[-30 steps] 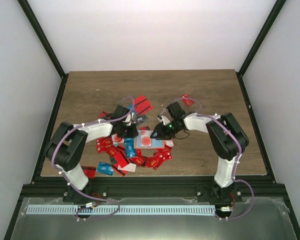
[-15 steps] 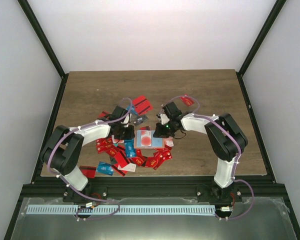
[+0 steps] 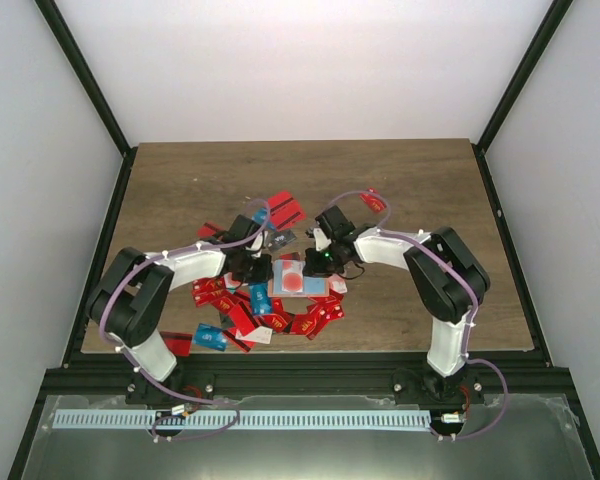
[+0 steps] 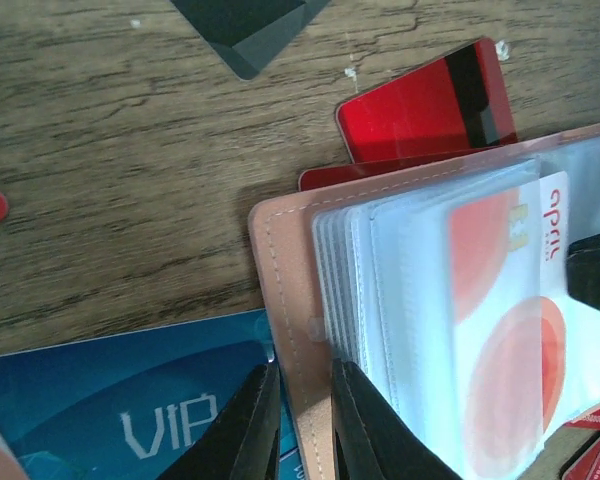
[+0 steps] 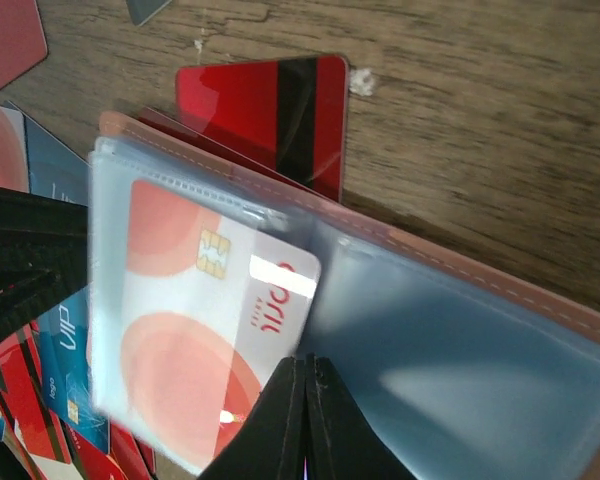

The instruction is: Put the credit cards into the card holder

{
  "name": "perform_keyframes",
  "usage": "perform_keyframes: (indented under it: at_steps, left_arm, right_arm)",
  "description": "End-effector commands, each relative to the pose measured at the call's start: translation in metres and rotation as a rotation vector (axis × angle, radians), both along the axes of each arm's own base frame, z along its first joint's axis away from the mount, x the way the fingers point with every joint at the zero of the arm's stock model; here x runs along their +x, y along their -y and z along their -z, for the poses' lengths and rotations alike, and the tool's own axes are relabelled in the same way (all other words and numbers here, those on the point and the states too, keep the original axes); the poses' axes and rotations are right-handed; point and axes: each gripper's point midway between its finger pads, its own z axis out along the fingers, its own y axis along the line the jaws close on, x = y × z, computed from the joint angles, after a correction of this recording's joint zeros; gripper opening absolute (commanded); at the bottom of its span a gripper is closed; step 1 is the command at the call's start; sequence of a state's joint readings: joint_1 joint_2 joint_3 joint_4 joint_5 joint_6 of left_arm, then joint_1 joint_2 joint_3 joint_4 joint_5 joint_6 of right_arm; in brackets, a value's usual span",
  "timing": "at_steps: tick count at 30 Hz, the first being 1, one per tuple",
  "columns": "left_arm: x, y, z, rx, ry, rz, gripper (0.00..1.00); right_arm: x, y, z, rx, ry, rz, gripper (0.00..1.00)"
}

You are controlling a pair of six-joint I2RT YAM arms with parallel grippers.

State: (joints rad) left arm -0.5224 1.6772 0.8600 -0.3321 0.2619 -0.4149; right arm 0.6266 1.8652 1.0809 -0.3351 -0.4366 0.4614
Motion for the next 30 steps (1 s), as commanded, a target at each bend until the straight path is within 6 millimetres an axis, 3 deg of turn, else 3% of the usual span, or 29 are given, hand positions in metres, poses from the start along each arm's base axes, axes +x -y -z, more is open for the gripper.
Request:
perform_keyframes:
  at_steps: [1,9,23,27,30]
  left_arm:
    - [-0.010,0.002,0.015,0.014,-0.040,0.023,0.18]
    - [-0.012,0.006,0.019,0.008,-0.050,0.035,0.17]
    - [-0.011,0.007,0.015,0.006,-0.043,0.038,0.17]
    - [-0.011,0.006,0.006,0.003,-0.025,0.037,0.18]
    - [-0.010,0.005,-0.001,0.001,-0.010,0.034,0.19]
  right_arm:
    - [0.003,-0.010,0.000,-0.014,0.018,-0.014,0.03]
    - [0.001,-0.022,-0.005,0.029,0.009,-0.031,0.02]
    - [-0.011,-0.050,-0.043,0.254,-0.019,-0.099,0.02]
    - [-0.009,-0.045,-0.058,0.244,0.028,-0.099,0.05]
    - [-0.001,-0.027,-0.070,0.180,0.095,-0.059,0.14]
